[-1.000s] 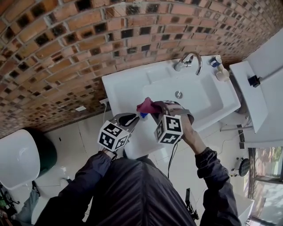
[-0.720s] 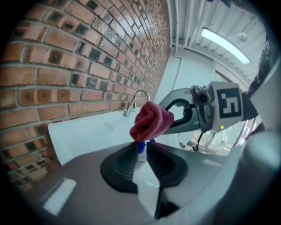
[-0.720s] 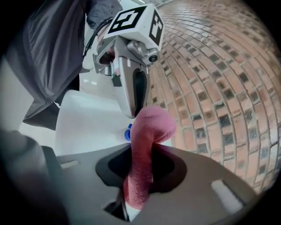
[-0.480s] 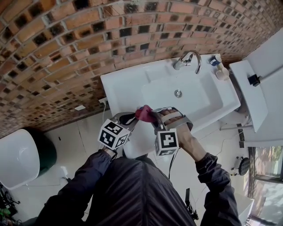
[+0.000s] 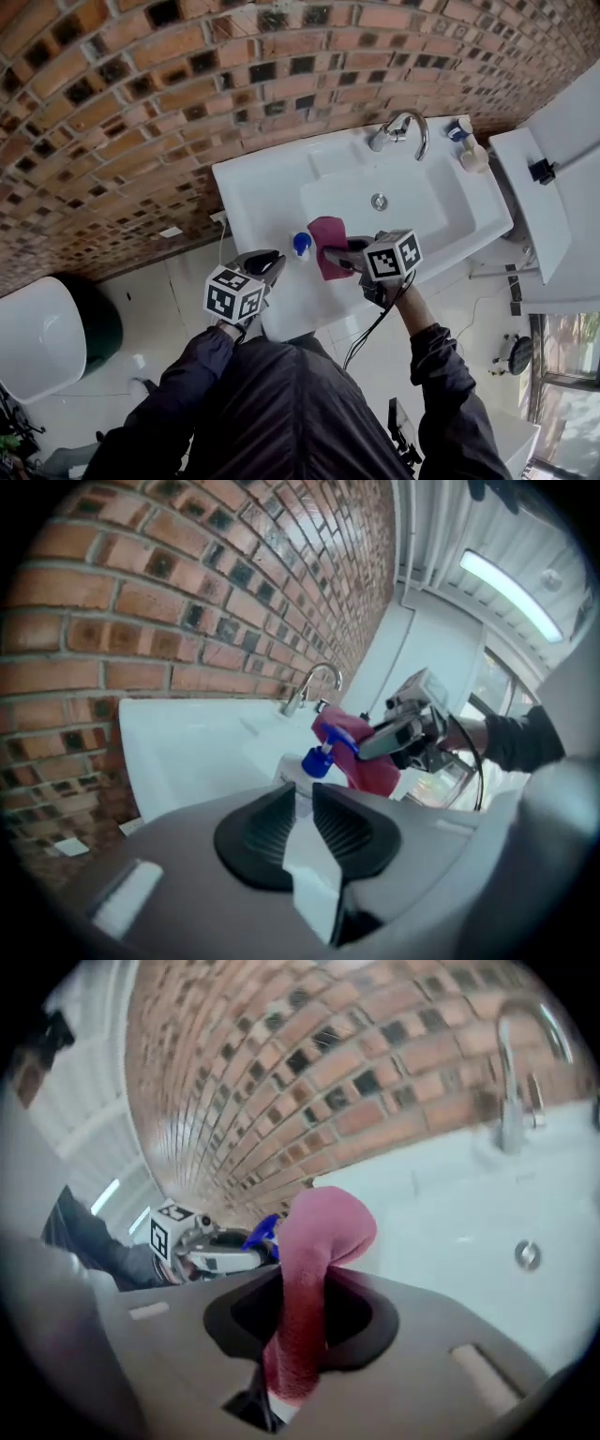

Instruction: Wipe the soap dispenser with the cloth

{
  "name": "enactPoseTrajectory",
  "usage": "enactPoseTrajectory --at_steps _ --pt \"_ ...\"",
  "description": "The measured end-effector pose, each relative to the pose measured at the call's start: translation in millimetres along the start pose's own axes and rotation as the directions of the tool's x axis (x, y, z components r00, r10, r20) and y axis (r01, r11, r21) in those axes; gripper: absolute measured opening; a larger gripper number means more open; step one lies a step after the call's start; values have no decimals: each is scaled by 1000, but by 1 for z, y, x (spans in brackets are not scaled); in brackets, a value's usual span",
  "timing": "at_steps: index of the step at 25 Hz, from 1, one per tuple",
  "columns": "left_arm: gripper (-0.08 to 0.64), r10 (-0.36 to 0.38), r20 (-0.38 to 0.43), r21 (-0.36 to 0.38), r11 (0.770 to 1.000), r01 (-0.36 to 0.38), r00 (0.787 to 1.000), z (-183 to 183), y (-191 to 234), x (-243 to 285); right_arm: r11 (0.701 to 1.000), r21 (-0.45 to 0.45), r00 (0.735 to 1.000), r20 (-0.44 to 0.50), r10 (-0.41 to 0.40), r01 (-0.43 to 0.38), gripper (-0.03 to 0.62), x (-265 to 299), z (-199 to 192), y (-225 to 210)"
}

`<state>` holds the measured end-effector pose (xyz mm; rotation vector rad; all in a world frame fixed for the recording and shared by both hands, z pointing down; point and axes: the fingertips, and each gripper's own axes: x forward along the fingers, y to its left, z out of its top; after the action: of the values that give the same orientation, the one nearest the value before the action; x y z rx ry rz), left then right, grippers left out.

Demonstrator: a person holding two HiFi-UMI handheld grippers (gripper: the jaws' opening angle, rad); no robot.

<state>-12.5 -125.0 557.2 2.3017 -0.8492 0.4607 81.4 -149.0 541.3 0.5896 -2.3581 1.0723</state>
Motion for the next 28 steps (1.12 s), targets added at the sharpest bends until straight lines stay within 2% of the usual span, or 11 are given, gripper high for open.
enactPoseTrajectory --at_steps 2,4,6,9,12,14,15,19,24,28 --pt "52 -9 6 -39 999 9 1000 -3 0 5 993 107 999 6 44 -45 87 10 -3 -17" --pt "51 -21 20 -60 998 22 1000 -1 -2 8 989 138 998 0 57 -56 87 19 -3 -30" --pt "49 -33 22 -67 997 35 999 1 -5 10 978 164 992 2 128 -127 87 26 0 -29" --pt "49 -44 0 -62 997 44 999 -3 -8 17 935 228 962 54 267 -272 87 32 10 -22" --pt "49 -46 -19 -64 997 44 999 -8 -8 20 897 296 944 81 319 -329 87 38 11 -25" --pt "49 -46 -32 -63 997 44 998 -10 -8 24 878 348 943 64 326 -328 87 43 5 -28" --pt "49 -47 -37 -62 997 44 998 -10 -8 26 877 346 940 54 337 -334 87 47 3 -28" --pt "49 -52 -49 -62 997 49 997 -11 -10 31 886 347 945 -1 328 -308 87 66 -10 -39" --pt "49 -56 -54 -68 996 53 997 -10 -10 31 899 376 965 -40 259 -225 87 82 -24 -56" --pt "49 -58 -56 -75 996 53 997 -11 -9 32 923 353 979 -73 192 -155 87 90 -32 -63"
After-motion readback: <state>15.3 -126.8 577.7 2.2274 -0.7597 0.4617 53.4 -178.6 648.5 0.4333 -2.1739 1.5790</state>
